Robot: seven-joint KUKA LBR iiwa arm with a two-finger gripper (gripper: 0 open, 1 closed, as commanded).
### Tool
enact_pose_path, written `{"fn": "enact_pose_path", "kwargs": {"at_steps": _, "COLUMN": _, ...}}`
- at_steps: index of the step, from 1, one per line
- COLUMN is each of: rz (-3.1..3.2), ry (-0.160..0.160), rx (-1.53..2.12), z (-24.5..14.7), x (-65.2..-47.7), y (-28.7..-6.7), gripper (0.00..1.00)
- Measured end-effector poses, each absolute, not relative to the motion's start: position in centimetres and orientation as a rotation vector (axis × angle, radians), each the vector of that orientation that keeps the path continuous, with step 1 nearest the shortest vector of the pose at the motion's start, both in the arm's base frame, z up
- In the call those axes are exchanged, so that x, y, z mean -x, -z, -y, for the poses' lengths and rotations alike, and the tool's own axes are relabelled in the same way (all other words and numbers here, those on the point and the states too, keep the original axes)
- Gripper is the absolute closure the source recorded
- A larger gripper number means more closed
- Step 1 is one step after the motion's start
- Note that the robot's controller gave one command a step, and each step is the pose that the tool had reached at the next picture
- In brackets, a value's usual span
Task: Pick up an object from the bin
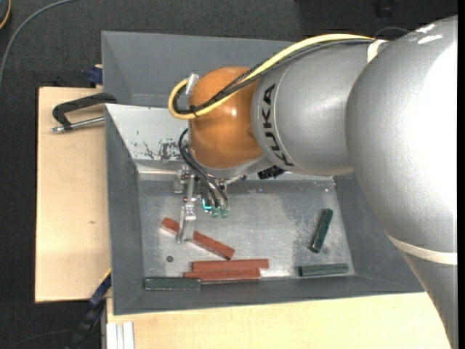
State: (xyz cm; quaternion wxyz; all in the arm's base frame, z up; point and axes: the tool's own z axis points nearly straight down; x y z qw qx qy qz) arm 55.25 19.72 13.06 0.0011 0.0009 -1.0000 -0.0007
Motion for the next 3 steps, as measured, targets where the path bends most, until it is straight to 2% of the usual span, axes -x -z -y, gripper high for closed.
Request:
{"fn": "enact_pose_path", "kwargs": {"at_steps": 1, "rz": 3.137, "ry": -0.002, "rx": -0.028, "z": -17.9, "x": -55.9, "y": -6.7, "gripper": 0.00}}
{"fn": "enact_pose_path", "kwargs": {"at_steps": 2, "rz": 3.142, "ry": 0.003, "rx": -0.029, "z": -18.1, "x": -56.0, "y": -7.1, "gripper": 1.00}}
{"fn": "enact_pose_path", "kwargs": {"at_steps": 3, "rz": 3.108, "ry": 0.005, "rx": -0.534, "z": -20.4, "x": -56.0, "y": -21.0, "gripper": 1.00}}
